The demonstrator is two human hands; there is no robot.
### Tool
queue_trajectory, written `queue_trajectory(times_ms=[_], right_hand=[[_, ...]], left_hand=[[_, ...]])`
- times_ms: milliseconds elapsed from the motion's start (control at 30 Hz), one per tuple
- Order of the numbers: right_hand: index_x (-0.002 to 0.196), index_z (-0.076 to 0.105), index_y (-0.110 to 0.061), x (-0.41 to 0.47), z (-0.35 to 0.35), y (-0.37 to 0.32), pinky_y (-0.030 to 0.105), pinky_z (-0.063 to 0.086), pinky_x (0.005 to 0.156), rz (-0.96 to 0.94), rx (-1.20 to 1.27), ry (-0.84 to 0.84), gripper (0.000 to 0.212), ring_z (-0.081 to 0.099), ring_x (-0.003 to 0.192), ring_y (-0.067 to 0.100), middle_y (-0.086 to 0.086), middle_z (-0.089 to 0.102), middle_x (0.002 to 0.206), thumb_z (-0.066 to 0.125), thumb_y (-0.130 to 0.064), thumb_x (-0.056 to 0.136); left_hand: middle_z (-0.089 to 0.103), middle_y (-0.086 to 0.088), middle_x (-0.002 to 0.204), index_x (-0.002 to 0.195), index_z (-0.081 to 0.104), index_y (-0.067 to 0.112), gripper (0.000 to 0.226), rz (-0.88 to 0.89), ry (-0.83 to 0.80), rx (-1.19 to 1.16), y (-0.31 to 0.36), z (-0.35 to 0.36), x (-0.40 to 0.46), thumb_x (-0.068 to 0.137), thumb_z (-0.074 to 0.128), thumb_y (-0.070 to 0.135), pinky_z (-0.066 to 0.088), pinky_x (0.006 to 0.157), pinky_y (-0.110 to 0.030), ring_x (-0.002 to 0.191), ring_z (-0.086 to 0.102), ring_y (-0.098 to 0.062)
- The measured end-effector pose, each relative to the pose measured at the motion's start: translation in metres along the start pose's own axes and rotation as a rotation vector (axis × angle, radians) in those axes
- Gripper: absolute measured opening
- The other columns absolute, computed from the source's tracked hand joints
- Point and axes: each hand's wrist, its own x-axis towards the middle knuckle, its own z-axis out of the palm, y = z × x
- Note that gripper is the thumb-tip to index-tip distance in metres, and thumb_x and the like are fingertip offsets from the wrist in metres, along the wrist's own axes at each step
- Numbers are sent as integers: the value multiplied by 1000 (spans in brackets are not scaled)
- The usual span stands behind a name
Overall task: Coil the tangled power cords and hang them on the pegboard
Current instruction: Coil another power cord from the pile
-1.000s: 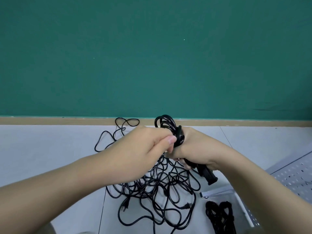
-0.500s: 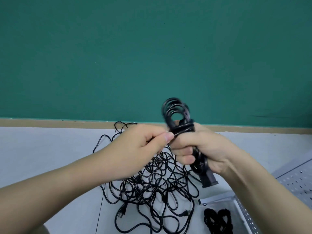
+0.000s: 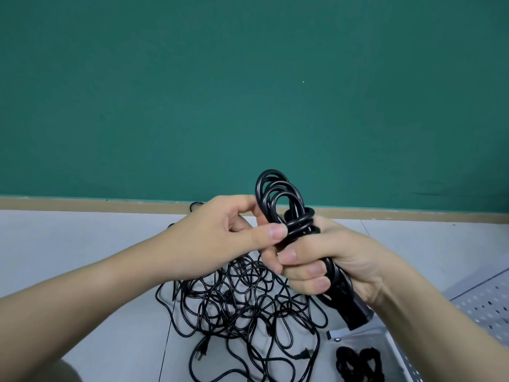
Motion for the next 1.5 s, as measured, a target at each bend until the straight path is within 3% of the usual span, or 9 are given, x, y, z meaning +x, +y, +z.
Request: queue_trajectory(times_ms=[233,400,567,767,867,1033,1300,1400,1500], right_hand=[[93,70,1,-1,4,-2,16,44,44,79,-151,17,23,48,45,3,11,72,80,49,9,86],[90,80,-18,2,5,-3,25,57,54,-1,-161,125,26,57,53,10,13,65,86,67,2,81],[87,72,-15,6,4,-1,35,62,70,-57,-185,272,13,66,66,22,12,67,82,74,-3,80],[80,56,-22,10,12,12,32,52,63,-158,-1001,641,23,62,61,14,-10,59,65,75,-33,87],[66,45,-21,14,21,13,21,33,49,-200,-1014,792,39,37,47,7,-16,41,49,80,-27,82],[70,41,-20,8,26,1,23,24,41,-93,-344,442,38,24,44,11,-3,31,56,67,-1,91],[70,46,-19,1,16,8,14,32,39,-107,87,-102,30,29,40,4,-9,32,54,66,-8,89],[72,35,-17,1,4,10,14,36,41,-30,71,-117,41,32,41,4,-7,32,54,72,-12,88],[72,53,-16,3,2,10,20,42,47,-24,-97,69,23,44,45,7,-5,45,56,70,-11,86]], left_hand=[[66,-22,63,108,69,32,37,47,-24,-52,3,2,4,83,77,57,42,70,-76,61,51,-60],[30,-27,61,100,80,35,33,113,115,-50,6,2,3,75,80,56,35,59,-51,51,38,-31],[26,-24,62,94,82,36,19,178,270,-52,9,3,3,79,84,47,24,56,-48,61,23,-37],[23,-9,60,89,81,35,20,184,485,-10,11,7,3,75,78,49,21,54,-31,55,23,-17],[27,-18,62,89,79,35,20,213,520,6,13,14,2,77,77,52,21,55,-33,55,24,-19],[32,-20,57,99,66,36,27,295,464,-34,13,4,6,82,70,56,22,49,-30,52,24,-24],[41,-23,59,111,73,37,32,284,190,-144,12,1,8,86,65,56,22,48,-34,52,22,-27],[54,-38,74,113,71,34,39,274,116,-90,7,1,6,87,68,62,39,58,-57,58,39,-47],[51,-27,67,101,72,26,33,276,203,24,5,0,7,87,67,55,35,57,-45,61,37,-38]])
